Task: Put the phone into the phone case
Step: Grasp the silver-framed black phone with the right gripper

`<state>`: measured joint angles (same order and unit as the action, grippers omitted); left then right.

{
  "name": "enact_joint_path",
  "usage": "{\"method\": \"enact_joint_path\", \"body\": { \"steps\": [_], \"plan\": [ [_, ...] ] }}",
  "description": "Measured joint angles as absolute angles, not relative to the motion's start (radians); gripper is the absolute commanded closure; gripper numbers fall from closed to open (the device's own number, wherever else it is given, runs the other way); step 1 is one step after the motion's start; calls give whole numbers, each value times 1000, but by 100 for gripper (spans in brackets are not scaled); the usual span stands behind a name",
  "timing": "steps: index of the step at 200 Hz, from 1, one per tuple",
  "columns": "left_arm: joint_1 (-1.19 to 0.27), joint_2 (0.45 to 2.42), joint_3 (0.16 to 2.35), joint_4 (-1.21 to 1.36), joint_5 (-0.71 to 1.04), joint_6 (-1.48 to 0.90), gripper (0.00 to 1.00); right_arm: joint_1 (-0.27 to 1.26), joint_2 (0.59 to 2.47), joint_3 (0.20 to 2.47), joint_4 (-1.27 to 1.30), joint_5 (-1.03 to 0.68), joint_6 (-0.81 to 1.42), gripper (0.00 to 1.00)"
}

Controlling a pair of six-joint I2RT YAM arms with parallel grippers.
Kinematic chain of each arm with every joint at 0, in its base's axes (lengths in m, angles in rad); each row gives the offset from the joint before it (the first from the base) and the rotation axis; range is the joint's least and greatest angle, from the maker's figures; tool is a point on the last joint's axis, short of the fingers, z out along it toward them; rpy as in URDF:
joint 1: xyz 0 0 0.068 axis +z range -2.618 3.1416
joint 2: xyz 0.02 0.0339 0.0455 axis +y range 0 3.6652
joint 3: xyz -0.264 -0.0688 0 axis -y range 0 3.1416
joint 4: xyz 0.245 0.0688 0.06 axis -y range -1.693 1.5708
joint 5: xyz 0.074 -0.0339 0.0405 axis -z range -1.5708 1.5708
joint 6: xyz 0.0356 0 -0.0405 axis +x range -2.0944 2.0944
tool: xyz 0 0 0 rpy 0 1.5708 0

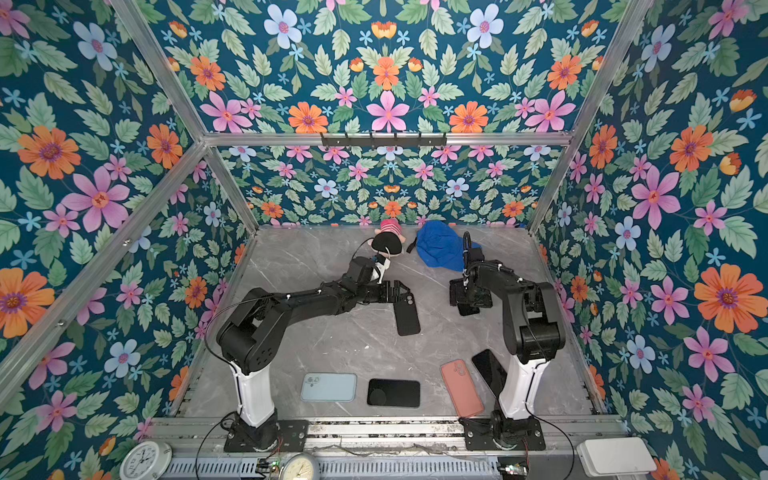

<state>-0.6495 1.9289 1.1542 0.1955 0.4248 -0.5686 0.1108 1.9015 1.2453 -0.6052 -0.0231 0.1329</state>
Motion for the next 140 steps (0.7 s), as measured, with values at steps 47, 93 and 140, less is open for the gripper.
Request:
{"method": "enact_joint_path", "body": {
  "steps": [47,93,140],
  "plan": [
    [-650,1912,1131,210,426,-573,0,129,1919,1260,-607,21,151,24],
    [-650,1912,1125,212,427,-593,0,132,1920,1257,-599,21,151,32],
    [-650,1909,1123,211,426,-602,0,137,1911,1249,-591,22,162,37]
  ]
}}
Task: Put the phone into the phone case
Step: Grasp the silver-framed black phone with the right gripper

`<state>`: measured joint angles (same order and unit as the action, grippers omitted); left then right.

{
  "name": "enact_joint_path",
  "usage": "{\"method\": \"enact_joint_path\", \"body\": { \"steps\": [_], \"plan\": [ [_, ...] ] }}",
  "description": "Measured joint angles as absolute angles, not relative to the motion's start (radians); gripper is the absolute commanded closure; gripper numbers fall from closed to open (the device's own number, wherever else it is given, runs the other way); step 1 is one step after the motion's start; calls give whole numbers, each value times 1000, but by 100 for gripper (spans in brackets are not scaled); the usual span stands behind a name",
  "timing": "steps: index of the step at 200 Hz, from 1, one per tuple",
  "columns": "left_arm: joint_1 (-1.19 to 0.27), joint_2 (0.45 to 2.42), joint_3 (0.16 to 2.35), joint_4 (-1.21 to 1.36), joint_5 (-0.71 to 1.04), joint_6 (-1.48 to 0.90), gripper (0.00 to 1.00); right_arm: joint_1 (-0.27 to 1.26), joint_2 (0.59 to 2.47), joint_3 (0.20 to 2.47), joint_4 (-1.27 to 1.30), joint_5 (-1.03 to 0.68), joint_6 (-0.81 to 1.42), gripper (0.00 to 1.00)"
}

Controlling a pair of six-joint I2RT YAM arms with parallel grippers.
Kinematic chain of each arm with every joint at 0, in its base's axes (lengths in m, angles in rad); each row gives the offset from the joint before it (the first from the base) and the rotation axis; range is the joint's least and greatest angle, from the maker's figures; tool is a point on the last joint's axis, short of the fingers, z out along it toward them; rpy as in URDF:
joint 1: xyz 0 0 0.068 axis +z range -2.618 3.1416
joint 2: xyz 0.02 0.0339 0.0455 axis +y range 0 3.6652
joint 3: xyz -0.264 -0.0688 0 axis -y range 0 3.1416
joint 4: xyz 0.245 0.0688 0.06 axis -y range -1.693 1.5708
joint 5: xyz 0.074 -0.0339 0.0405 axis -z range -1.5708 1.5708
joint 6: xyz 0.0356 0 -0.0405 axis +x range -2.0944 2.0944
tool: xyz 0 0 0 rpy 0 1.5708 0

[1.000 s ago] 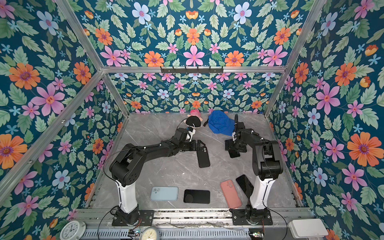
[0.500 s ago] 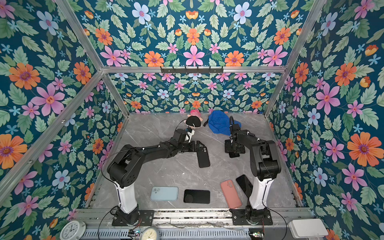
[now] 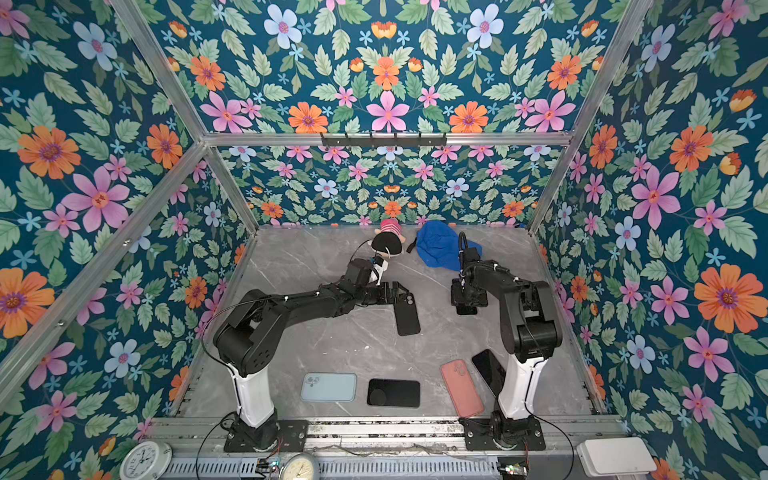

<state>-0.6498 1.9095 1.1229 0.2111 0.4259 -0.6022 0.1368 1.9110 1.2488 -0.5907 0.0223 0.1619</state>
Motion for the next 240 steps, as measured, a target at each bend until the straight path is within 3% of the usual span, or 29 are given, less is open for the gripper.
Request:
{"method": "enact_joint_path", "body": {
  "steps": [128,199,240],
  "plan": [
    [-643,1933,1153,209,473,-622,0,177,1788,1097,-536,-36,244,43],
    [-635,1991,1226,210,578,-674,5,249,1732,1034,-490,-133,258,44],
    [-635,2031,1280,212,608,-687,14,294,1705,1013,-451,-180,257,46]
  ]
}}
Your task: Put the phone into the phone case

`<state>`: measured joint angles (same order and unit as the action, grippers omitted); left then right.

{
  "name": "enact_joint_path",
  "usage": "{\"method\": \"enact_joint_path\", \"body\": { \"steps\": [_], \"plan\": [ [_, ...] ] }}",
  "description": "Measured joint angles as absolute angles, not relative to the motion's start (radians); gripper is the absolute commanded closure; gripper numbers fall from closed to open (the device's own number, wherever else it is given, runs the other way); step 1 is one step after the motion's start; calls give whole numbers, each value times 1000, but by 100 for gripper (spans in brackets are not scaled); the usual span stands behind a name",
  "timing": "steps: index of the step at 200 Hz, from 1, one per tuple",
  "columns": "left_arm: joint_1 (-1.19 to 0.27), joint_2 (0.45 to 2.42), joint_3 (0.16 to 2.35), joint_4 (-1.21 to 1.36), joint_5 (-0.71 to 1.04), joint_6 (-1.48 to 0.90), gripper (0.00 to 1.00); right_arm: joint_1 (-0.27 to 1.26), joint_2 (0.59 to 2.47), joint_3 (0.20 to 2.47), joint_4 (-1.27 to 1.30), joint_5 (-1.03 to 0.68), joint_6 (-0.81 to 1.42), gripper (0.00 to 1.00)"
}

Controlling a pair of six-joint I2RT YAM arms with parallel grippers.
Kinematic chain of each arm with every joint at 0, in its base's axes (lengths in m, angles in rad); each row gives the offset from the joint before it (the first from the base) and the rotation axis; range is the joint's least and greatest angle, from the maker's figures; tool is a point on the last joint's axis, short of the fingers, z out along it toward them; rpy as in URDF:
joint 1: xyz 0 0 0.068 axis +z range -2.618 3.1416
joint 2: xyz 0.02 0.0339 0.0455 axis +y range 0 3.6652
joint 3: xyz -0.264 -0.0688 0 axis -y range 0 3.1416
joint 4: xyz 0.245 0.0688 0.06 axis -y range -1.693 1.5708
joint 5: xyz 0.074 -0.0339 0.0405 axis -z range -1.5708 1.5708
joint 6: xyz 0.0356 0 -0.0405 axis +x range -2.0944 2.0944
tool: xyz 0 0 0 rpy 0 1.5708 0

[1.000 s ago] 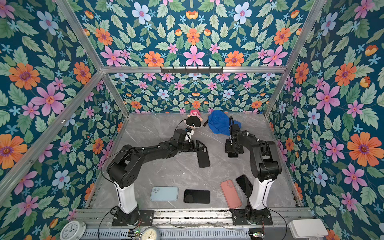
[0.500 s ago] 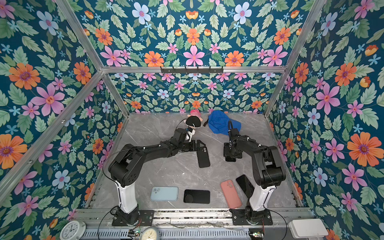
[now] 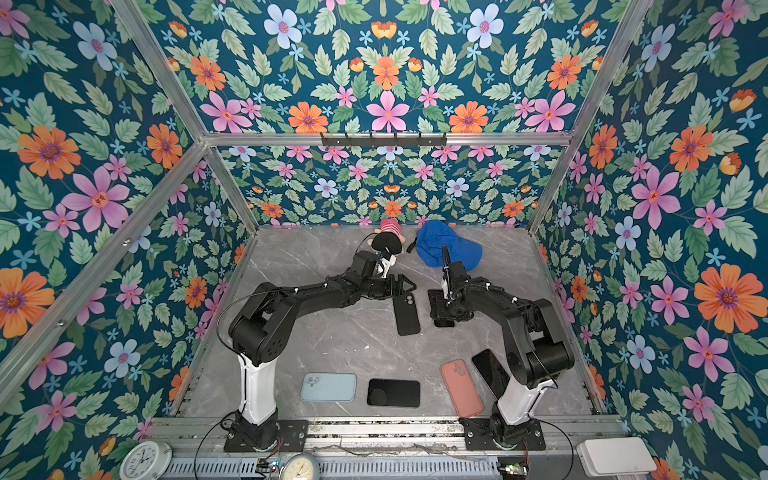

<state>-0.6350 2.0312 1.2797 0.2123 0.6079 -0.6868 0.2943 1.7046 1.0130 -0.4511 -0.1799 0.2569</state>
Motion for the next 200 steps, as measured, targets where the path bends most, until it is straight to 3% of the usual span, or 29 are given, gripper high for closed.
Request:
{"method": "enact_joint_path", "body": {
  "steps": [143,200],
  "plan": [
    [-635,2184,1349,375,739,-865,42,366,1632,914,-265,-234,284,48],
    [-635,2212,1361,391,756,-884,62,371,1622,901,-234,-254,284,48]
  ]
}}
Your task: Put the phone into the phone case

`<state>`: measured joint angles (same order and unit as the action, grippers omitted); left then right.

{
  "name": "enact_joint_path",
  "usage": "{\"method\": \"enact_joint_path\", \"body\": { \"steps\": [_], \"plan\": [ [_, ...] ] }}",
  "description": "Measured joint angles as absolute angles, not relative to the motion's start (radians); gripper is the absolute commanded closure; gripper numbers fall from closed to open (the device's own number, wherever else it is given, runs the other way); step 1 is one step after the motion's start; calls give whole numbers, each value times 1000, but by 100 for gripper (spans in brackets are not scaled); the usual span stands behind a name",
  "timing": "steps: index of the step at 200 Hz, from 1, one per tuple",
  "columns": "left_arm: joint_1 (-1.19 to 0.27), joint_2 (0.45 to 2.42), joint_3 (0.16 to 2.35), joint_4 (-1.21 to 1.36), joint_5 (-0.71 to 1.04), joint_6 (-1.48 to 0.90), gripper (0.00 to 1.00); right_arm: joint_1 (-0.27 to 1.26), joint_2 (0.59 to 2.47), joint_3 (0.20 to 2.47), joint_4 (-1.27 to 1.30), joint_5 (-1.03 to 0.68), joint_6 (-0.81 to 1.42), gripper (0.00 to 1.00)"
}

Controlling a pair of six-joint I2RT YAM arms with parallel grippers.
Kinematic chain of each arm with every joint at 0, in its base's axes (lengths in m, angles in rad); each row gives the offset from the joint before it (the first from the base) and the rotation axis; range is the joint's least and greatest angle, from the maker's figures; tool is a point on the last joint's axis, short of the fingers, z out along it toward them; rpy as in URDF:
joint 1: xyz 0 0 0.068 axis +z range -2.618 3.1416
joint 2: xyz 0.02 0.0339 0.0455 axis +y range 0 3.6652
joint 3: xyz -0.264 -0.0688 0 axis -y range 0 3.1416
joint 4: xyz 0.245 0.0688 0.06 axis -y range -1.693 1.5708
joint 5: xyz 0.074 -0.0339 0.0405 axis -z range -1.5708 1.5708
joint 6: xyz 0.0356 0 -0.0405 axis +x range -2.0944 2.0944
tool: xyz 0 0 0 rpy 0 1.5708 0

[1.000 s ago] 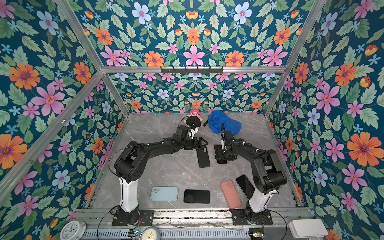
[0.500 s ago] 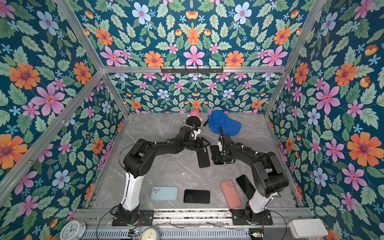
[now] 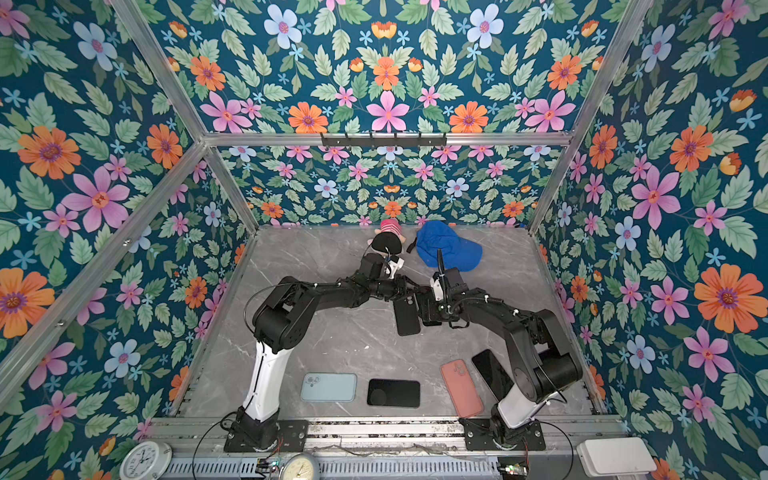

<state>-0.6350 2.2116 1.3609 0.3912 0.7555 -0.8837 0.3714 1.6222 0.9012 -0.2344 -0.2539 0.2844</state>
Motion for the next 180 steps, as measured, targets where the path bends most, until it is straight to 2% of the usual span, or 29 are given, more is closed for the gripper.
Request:
{"method": "enact_joint_path", "body": {
  "steps": [101,134,154,180],
  "plan": [
    [-616,2206,1320,453,773,-931,92,382,1627,901,-234,-261,284,48],
    [-616,2201,1305,494,781,-944,97,384,1639,908,-235,-270,283,46],
    [-614,2200,1295,505,782,-954,99,386,1645,916,-240,-273,283,41],
    [-613,2193,1285,516,782,-963,100,387,1644,916,-241,-282,279,28]
  ]
}}
